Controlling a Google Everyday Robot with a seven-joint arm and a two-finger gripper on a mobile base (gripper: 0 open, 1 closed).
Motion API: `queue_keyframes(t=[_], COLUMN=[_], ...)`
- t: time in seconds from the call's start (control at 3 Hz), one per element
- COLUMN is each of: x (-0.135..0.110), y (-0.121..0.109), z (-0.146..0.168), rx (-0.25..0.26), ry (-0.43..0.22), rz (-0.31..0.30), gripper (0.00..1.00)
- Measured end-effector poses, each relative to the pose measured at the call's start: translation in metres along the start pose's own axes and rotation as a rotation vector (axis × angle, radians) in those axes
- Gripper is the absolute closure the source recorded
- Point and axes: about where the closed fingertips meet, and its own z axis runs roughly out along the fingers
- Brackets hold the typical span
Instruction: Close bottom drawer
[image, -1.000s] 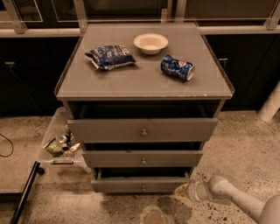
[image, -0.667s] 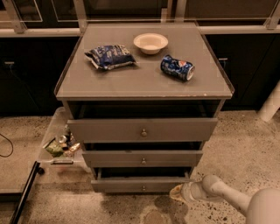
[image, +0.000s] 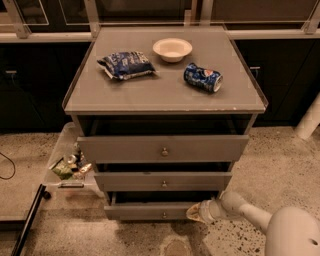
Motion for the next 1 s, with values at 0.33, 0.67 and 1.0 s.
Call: queue_keyframes(t=[0.33,0.67,1.0], x=[0.0001,0.0001,0.0001], y=[-0.0006,-0.0006,-0.0006], z=[0.0000,0.0000,0.0001], rx=[0.001,0.001,0.001], ry=[0.000,0.000,0.000], rz=[0.000,0.000,0.000], gripper=[0.81,0.59,0.34])
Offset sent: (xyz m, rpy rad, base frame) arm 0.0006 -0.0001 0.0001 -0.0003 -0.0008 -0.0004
